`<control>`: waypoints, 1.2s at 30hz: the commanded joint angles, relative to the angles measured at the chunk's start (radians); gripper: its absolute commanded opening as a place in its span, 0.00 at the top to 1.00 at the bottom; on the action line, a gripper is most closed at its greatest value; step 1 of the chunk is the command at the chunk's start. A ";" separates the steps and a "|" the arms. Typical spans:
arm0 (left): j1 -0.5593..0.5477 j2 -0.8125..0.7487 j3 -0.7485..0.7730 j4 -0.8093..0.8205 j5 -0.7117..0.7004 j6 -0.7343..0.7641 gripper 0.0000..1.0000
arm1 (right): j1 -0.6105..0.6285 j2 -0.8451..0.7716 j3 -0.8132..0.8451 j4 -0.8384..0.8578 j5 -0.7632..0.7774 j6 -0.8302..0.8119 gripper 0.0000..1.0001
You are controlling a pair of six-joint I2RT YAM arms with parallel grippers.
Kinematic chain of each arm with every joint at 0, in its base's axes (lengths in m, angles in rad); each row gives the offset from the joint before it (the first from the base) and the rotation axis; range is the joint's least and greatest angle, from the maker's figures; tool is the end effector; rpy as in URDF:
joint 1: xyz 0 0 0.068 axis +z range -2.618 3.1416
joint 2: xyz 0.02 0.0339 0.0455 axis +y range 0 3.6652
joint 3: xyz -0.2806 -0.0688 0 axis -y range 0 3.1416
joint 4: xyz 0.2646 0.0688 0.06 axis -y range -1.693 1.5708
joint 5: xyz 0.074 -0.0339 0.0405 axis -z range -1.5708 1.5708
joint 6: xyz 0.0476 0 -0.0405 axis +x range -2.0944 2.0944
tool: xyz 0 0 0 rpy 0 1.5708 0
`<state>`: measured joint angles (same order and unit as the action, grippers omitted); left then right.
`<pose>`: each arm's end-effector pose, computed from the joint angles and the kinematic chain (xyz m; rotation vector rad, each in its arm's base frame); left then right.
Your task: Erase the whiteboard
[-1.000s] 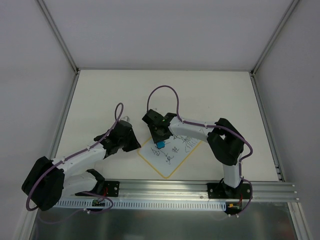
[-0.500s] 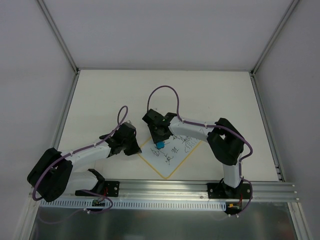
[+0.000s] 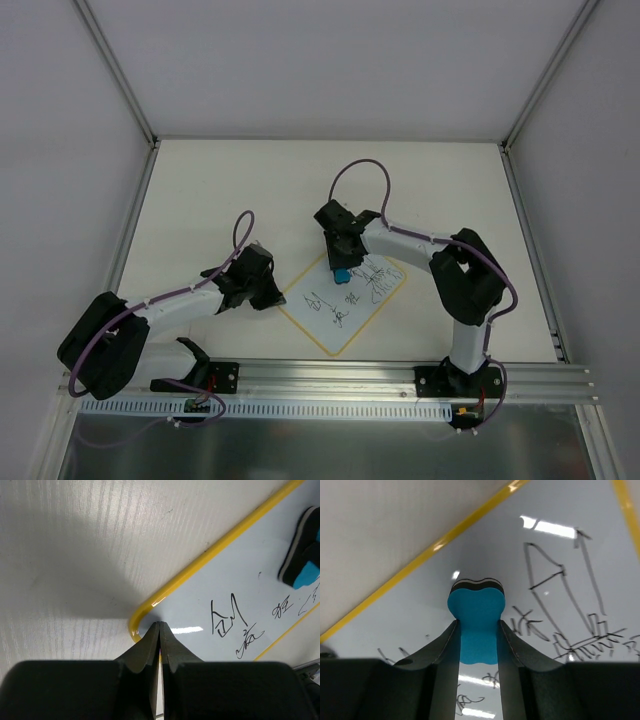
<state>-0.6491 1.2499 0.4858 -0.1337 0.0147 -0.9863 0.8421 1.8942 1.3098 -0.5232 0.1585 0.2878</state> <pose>0.1906 -0.1455 0.1449 -0.4313 2.5736 -0.6791 0.2833 0.3061 0.1754 -0.6807 2.5751 0.1576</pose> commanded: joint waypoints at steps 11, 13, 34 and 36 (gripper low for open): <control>-0.012 0.048 -0.003 -0.101 -0.061 0.005 1.00 | 0.055 0.048 0.074 -0.212 0.093 -0.010 0.91; -0.012 0.048 0.002 -0.098 -0.065 0.003 1.00 | 0.093 0.069 0.107 -0.222 0.079 0.005 0.91; -0.017 0.023 -0.026 -0.086 -0.085 -0.026 1.00 | 0.154 0.066 0.096 -0.187 0.058 0.125 0.96; -0.017 0.013 -0.030 -0.086 -0.087 -0.031 1.00 | 0.120 0.037 0.046 -0.186 0.116 0.117 0.96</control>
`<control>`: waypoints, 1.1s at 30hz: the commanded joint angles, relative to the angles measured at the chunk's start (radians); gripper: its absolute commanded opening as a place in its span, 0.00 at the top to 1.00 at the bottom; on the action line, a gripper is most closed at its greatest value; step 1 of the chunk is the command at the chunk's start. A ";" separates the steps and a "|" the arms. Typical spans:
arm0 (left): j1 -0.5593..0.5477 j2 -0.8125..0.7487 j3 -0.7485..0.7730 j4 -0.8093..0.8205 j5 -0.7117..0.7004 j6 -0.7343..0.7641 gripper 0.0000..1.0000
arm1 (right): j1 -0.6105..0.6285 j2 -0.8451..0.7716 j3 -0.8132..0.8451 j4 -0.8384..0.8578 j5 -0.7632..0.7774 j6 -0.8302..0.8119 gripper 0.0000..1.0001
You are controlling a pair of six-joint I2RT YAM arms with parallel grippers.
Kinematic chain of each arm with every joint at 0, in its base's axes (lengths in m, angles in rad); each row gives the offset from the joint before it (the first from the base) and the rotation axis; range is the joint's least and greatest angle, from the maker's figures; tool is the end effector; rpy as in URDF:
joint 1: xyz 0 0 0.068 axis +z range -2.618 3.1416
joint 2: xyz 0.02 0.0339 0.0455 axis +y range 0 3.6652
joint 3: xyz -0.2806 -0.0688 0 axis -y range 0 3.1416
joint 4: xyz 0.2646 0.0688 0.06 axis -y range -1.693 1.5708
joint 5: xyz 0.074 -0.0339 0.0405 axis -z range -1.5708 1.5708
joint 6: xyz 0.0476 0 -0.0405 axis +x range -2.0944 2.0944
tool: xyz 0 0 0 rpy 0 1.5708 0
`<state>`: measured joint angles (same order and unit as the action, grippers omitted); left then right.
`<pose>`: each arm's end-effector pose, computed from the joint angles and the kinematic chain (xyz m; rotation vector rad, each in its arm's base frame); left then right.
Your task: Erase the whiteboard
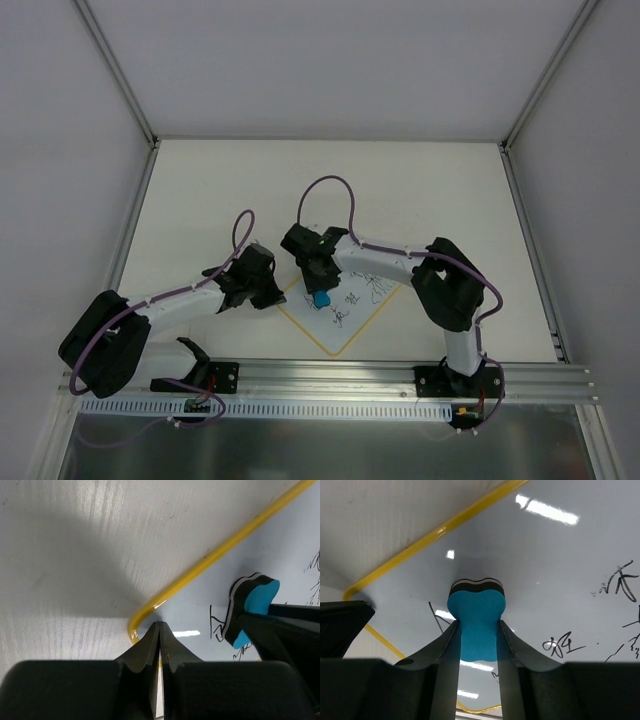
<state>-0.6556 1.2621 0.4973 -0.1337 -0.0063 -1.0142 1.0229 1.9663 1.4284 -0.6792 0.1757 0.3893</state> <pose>0.1928 -0.1479 0.1458 -0.4676 2.5637 -0.6694 0.2300 0.3610 0.1750 -0.8176 2.6332 0.1349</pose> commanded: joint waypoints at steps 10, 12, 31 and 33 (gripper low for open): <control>-0.010 -0.004 -0.042 -0.081 -0.063 0.003 1.00 | -0.218 -0.170 -0.201 -0.082 0.208 -0.058 0.96; -0.010 -0.007 -0.040 -0.081 -0.064 0.003 1.00 | -0.205 -0.165 -0.183 -0.079 0.180 -0.053 0.96; -0.010 0.000 -0.059 -0.041 -0.063 -0.009 1.00 | 0.048 0.092 0.128 -0.033 -0.015 0.062 0.96; -0.010 -0.001 -0.062 -0.037 -0.060 -0.012 1.00 | 0.057 0.103 0.144 -0.033 -0.022 0.063 0.96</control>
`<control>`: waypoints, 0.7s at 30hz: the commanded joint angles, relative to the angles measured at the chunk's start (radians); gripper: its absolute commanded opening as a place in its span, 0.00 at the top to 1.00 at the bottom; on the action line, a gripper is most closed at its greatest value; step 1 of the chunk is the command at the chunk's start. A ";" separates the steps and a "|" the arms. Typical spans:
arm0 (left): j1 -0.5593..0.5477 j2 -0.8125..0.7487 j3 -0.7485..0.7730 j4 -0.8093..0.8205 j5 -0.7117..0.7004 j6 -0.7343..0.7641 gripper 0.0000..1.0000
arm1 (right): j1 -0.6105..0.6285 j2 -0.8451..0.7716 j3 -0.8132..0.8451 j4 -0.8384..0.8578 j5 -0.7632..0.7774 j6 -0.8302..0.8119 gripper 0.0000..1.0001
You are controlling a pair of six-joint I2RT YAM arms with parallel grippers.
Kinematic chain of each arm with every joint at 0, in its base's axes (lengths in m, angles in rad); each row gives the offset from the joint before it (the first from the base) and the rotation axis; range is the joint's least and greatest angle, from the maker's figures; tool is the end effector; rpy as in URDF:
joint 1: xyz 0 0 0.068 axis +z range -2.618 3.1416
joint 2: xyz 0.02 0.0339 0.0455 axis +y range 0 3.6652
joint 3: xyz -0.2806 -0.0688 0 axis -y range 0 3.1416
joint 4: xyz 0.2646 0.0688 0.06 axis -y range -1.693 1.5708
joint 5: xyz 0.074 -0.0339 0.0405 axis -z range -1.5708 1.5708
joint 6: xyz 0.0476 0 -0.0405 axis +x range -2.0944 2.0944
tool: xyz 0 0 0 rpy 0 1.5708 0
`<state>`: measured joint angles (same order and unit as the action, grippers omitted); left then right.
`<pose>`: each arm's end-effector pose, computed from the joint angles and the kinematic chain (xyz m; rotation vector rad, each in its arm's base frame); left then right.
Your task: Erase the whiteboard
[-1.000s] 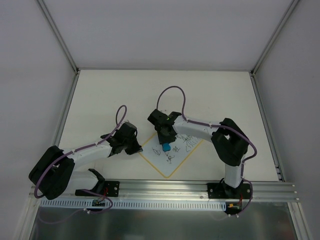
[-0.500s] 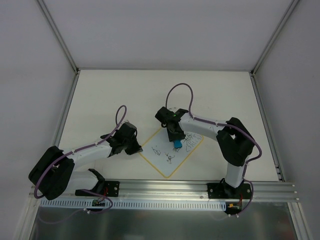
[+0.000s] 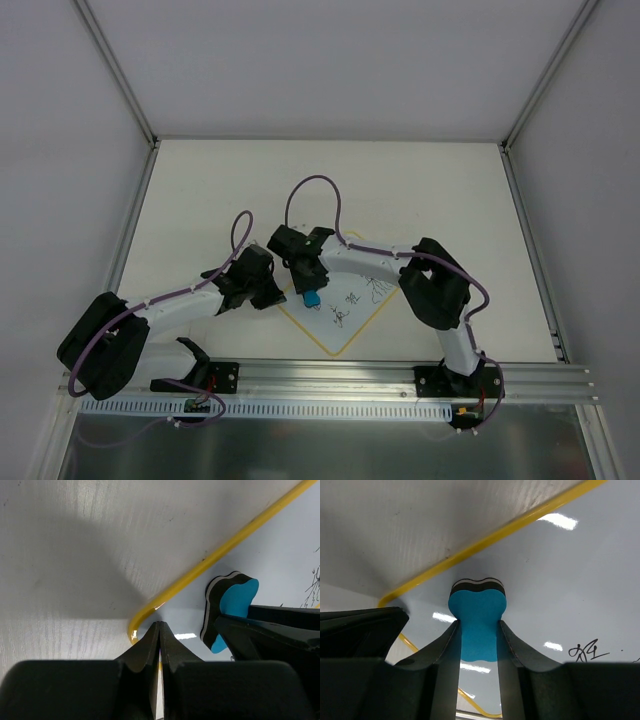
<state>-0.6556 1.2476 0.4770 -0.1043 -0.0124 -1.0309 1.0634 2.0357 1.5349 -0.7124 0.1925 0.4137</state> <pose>0.1910 -0.1461 0.1450 -0.4879 2.5383 -0.6895 0.2261 0.3880 0.1768 -0.8310 2.6178 0.1381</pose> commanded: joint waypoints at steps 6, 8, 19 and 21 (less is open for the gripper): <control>-0.010 0.012 -0.046 -0.058 -0.055 -0.003 1.00 | 0.029 0.044 0.042 -0.001 -0.044 0.040 0.96; -0.010 0.009 -0.052 -0.060 -0.057 -0.004 1.00 | 0.026 0.026 0.007 -0.004 -0.028 0.042 0.96; -0.009 -0.010 -0.067 -0.060 -0.066 -0.021 1.00 | -0.114 -0.201 -0.330 -0.042 0.114 0.053 0.96; -0.009 -0.017 -0.069 -0.058 -0.069 -0.023 1.00 | -0.135 -0.233 -0.378 -0.042 0.130 0.056 0.96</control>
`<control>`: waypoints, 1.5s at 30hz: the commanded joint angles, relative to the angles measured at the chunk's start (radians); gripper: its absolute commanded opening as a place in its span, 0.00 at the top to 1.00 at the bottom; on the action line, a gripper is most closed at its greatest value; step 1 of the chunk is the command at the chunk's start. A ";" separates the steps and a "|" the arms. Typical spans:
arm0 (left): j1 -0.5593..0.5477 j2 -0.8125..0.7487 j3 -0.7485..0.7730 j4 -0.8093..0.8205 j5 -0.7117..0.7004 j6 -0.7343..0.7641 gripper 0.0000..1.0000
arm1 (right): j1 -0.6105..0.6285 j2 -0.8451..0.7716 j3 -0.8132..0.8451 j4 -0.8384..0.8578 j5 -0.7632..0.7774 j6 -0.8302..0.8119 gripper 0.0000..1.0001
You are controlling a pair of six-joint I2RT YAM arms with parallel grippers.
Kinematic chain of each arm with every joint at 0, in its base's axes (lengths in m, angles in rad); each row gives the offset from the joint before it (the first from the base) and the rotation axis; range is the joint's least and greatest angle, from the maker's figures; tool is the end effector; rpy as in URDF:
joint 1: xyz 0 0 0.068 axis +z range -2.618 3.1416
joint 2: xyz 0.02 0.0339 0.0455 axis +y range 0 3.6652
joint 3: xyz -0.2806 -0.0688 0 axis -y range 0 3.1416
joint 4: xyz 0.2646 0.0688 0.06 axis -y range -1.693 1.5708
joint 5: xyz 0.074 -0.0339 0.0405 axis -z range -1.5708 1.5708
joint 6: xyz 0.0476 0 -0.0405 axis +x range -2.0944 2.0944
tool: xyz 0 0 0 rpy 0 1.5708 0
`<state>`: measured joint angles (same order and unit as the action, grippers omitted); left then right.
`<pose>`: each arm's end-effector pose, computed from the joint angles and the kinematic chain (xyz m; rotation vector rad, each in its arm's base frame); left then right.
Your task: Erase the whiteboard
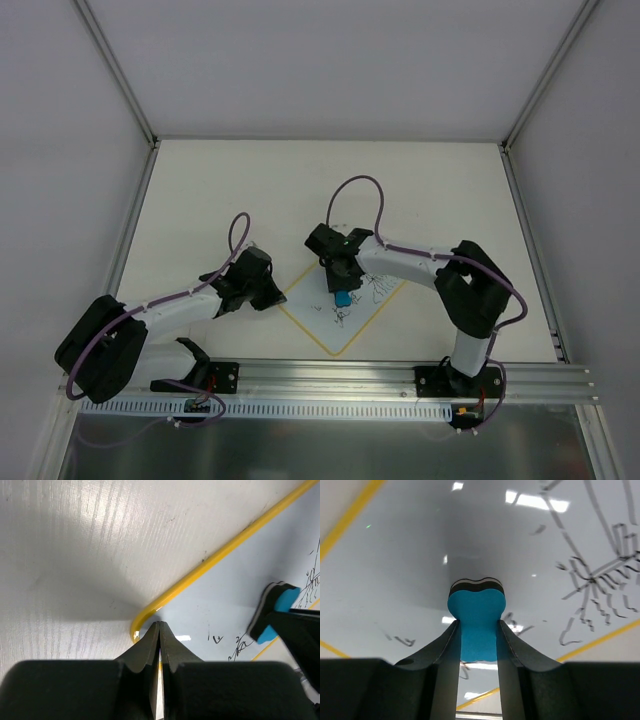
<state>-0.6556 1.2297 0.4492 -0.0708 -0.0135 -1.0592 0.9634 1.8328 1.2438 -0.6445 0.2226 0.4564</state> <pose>0.1879 -0.1437 0.1429 -0.5211 2.5147 -0.7190 0.2289 0.3109 0.1738 -0.6371 2.6672 0.0719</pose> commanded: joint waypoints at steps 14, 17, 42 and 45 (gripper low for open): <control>-0.009 0.017 -0.035 -0.087 -0.063 0.008 1.00 | 0.136 0.144 0.190 -0.107 -0.011 0.060 0.97; -0.009 0.005 -0.043 -0.084 -0.066 0.005 1.00 | 0.155 0.180 0.227 -0.092 -0.023 0.079 0.97; -0.007 -0.016 -0.060 -0.083 -0.079 -0.019 1.00 | -0.009 -0.004 -0.117 -0.109 0.081 0.087 0.96; -0.007 -0.006 -0.055 -0.083 -0.075 -0.016 1.00 | -0.074 -0.093 -0.200 -0.107 0.101 0.062 0.96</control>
<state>-0.6552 1.1946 0.4164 -0.0563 -0.0368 -1.0897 0.9489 1.7618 1.1492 -0.6170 0.2127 0.5579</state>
